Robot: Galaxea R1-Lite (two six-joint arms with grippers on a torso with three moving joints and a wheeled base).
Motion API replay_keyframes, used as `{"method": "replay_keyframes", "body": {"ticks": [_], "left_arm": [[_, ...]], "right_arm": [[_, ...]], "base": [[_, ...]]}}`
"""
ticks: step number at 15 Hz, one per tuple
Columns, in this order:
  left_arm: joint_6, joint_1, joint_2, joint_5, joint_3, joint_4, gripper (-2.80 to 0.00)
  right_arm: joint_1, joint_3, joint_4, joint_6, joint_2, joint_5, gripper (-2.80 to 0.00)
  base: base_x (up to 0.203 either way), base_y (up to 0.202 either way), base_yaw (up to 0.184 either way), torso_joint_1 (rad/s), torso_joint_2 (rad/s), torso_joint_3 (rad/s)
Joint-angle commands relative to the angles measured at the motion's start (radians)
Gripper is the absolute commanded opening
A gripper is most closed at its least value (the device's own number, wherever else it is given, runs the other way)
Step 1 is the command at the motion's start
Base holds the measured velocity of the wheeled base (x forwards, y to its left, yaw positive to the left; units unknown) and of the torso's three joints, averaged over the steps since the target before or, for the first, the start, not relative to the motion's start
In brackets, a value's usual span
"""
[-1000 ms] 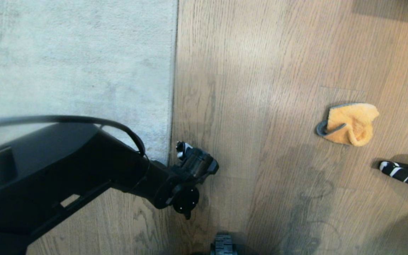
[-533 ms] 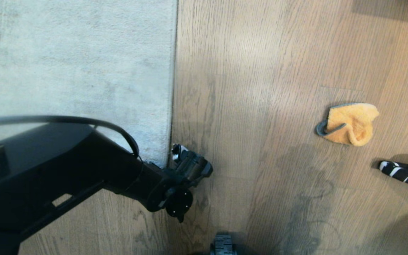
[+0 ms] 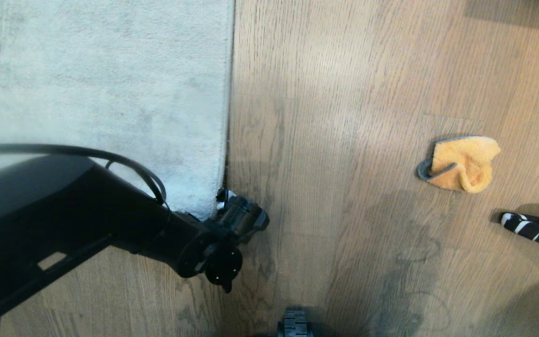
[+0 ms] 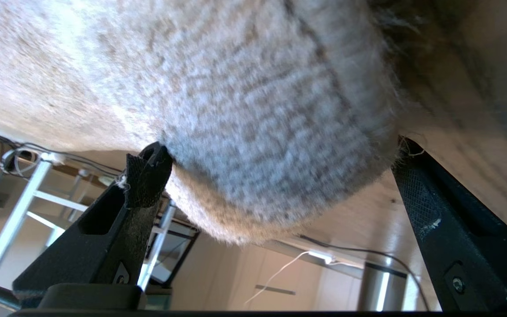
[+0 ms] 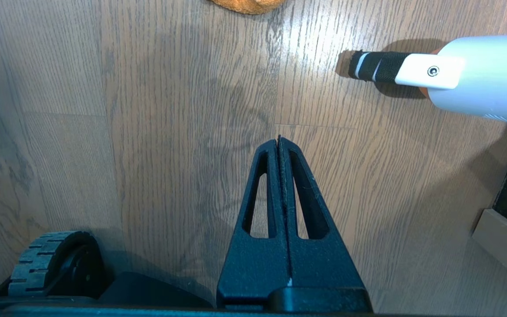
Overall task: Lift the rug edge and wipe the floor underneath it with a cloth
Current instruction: Lift up the carpet
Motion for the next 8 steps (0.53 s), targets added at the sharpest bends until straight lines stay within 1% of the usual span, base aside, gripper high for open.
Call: {"method": "replay_keyframes", "body": {"ticks": [1,4,8], "left_arm": [[0.029,0.024,-0.034,0.008,0.001,-0.001,0.0],[0.037,0.048,-0.053,0.008,0.001,-0.001,0.0],[0.038,0.063,-0.081,0.007,0.022,-0.001,0.0]], "right_arm": [[0.0,0.0,0.001,0.001,0.0,0.0,-2.8],[-0.001,0.0,0.0,0.001,0.0,-0.001,-2.8],[-0.001,0.0,0.0,0.0,0.0,0.0,-2.8]], "base": [[0.0,0.0,0.0,0.0,0.0,0.0],[0.0,0.0,0.0,0.0,0.0,0.0],[0.0,0.0,0.0,0.0,0.0,0.0]]}}
